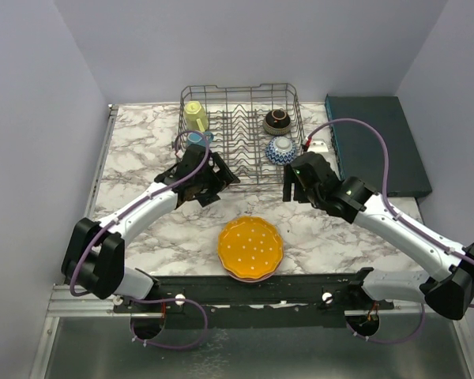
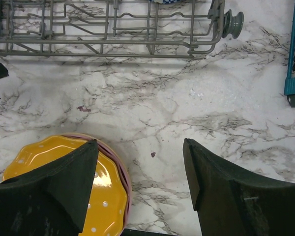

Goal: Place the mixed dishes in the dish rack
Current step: Move the plate to the center of the board.

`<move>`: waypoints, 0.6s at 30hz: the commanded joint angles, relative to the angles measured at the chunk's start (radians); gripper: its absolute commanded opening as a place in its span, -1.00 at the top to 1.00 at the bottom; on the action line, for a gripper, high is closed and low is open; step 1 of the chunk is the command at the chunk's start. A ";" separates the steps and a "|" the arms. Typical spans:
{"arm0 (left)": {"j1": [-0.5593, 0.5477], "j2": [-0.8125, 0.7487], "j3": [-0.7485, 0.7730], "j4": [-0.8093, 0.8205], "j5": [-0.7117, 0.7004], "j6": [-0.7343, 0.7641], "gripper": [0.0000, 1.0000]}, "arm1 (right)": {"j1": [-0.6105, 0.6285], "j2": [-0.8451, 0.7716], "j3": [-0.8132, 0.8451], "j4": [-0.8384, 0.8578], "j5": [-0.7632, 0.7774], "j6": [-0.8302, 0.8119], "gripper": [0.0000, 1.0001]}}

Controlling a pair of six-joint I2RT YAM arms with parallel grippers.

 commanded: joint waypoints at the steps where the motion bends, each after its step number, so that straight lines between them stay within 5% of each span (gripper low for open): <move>1: 0.010 0.033 0.029 0.054 -0.061 -0.124 -0.91 | -0.004 -0.037 -0.036 -0.007 -0.001 0.011 -0.51; 18: 0.011 0.157 0.088 0.063 -0.177 -0.357 -0.74 | -0.004 -0.117 -0.151 0.015 -0.025 0.043 -0.52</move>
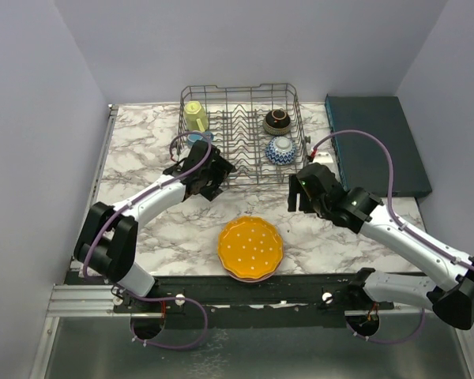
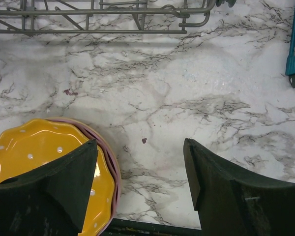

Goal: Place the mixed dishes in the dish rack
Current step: Move the plate to the center of the board, then move the dish rack to the center of the board.

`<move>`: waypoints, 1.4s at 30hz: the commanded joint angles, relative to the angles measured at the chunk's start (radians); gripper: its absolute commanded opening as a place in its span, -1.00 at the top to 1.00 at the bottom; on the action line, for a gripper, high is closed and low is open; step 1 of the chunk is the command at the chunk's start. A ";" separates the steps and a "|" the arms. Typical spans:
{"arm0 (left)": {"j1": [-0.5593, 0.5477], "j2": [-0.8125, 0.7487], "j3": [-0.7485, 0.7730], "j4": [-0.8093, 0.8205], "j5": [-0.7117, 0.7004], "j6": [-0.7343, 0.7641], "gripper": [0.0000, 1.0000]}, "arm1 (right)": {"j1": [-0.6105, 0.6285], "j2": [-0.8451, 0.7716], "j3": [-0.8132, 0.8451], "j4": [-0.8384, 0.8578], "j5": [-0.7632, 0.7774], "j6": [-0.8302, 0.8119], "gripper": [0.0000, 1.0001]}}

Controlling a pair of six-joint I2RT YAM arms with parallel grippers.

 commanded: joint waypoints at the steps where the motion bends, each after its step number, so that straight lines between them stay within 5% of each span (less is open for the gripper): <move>1: 0.003 0.048 0.045 0.001 -0.053 -0.089 -0.69 | -0.004 -0.032 -0.027 0.013 -0.009 0.016 -0.53; 21: 0.003 0.142 0.088 0.004 -0.001 -0.059 0.21 | -0.004 -0.067 -0.070 0.020 -0.026 0.027 -0.53; 38: 0.003 0.054 0.022 0.009 -0.026 0.030 1.00 | -0.004 -0.066 -0.069 0.016 -0.042 0.042 -0.53; 42: 0.006 0.015 0.002 0.009 -0.040 0.087 1.00 | -0.004 -0.062 -0.070 0.018 -0.045 0.043 -0.53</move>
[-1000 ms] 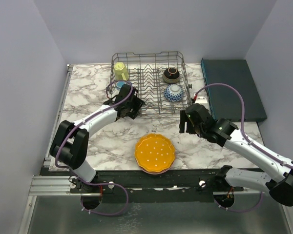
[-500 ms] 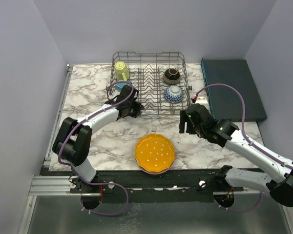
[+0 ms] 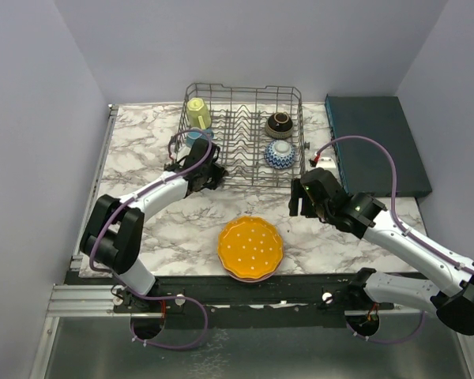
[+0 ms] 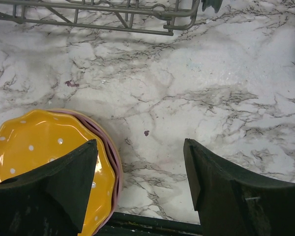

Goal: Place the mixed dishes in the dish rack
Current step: Move the dish rack to the center of the board.

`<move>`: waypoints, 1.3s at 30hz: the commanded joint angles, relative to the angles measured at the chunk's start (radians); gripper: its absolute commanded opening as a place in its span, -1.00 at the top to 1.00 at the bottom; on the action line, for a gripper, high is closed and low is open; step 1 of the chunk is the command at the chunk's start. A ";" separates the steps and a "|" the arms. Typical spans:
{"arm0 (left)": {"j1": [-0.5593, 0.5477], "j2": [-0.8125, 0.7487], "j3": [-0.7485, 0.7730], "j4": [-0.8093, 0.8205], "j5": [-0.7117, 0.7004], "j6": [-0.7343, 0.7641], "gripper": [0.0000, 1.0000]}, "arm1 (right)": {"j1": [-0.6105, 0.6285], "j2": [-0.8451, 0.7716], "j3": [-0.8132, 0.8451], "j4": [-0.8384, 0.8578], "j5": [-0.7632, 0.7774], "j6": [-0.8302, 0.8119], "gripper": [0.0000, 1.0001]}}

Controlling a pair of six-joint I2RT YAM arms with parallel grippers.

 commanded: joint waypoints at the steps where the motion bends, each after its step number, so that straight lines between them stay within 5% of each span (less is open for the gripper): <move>1: -0.007 -0.090 -0.036 -0.022 -0.007 0.123 1.00 | -0.003 -0.006 -0.009 0.009 -0.012 0.018 -0.53; 29: 0.261 -0.067 -0.008 -0.035 0.278 0.538 1.00 | -0.003 0.049 0.017 0.033 -0.032 0.010 -0.53; 39: 0.332 -0.056 0.077 -0.148 0.236 0.618 1.00 | -0.003 0.089 0.016 0.081 -0.055 -0.006 -0.54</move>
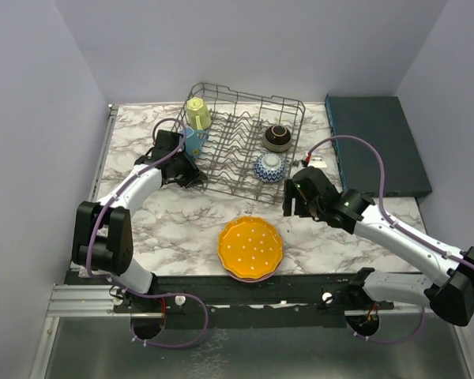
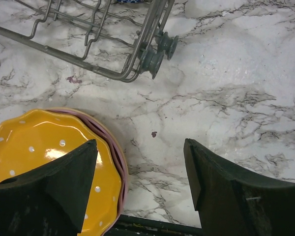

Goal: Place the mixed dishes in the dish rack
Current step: Move the dish rack to the center of the board.

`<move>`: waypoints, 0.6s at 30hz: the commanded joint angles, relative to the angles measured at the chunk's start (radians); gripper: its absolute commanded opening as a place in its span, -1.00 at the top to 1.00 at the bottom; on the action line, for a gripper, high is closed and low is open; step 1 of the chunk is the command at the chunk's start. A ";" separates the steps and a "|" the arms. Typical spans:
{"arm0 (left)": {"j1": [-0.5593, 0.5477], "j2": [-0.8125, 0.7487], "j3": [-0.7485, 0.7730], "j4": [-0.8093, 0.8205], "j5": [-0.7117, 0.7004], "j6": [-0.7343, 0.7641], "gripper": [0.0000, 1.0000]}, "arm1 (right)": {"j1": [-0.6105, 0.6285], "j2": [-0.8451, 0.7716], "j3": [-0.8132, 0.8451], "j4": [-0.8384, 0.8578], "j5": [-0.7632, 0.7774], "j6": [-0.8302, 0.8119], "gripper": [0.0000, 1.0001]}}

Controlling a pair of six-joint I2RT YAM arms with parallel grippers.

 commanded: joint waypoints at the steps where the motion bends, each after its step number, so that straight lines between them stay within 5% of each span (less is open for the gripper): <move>1: 0.067 -0.006 0.067 -0.023 -0.094 0.119 1.00 | -0.002 0.018 0.016 0.050 -0.021 -0.015 -0.54; 18: 0.181 -0.032 0.077 -0.091 -0.126 0.173 1.00 | -0.003 0.048 0.017 0.081 -0.041 -0.033 -0.56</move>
